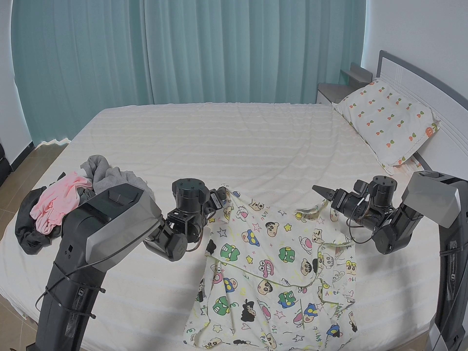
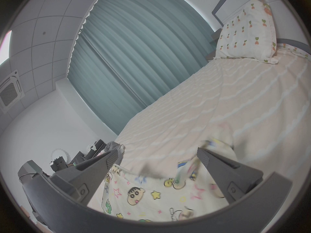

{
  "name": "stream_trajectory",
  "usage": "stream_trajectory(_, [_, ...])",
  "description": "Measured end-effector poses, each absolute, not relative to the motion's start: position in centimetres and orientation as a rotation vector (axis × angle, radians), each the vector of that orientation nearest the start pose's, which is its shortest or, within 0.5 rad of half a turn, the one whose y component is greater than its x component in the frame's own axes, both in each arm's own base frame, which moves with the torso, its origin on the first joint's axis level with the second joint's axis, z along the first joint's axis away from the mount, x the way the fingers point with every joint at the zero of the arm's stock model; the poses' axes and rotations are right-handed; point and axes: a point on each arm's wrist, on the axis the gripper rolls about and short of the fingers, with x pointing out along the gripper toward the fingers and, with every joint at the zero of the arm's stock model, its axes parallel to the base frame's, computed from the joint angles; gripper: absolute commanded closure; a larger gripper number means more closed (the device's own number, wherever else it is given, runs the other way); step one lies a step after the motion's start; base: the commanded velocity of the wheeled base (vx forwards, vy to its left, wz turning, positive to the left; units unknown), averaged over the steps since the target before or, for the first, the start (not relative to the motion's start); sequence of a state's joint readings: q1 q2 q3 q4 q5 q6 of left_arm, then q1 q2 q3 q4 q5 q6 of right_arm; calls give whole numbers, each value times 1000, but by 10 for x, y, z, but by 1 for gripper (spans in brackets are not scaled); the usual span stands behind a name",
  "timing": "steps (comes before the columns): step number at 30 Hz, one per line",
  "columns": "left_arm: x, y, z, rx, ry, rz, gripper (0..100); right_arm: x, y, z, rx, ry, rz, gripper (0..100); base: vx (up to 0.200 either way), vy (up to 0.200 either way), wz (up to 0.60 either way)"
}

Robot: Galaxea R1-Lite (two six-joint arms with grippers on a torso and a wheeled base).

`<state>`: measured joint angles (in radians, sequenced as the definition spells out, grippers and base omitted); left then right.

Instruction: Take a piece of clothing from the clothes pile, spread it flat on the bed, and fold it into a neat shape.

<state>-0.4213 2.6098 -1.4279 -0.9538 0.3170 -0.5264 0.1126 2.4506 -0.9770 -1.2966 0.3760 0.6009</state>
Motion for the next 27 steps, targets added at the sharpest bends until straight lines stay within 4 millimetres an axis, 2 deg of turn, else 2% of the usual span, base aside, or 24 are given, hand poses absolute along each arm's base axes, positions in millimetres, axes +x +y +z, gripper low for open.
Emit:
stream_trajectory(6, [462,-180,-11,-414,228,-11,0,426,41,-2,621,348,371,0,0,0,0])
stream_trajectory(10, [463,-177,-12,-389,231,-5,0,420,35,-6,625,373,352,0,0,0,0])
stream_trajectory(13, [462,-176,-11,-374,251,-2,0,412,31,-6,630,400,353,0,0,0,0])
stream_trajectory(19, [454,-173,-6,-351,431,26,0,388,21,-5,635,466,363,0,0,0,0])
stream_trajectory(27, [449,-163,27,-478,507,-23,0,347,2,-19,555,587,367,0,0,0,0])
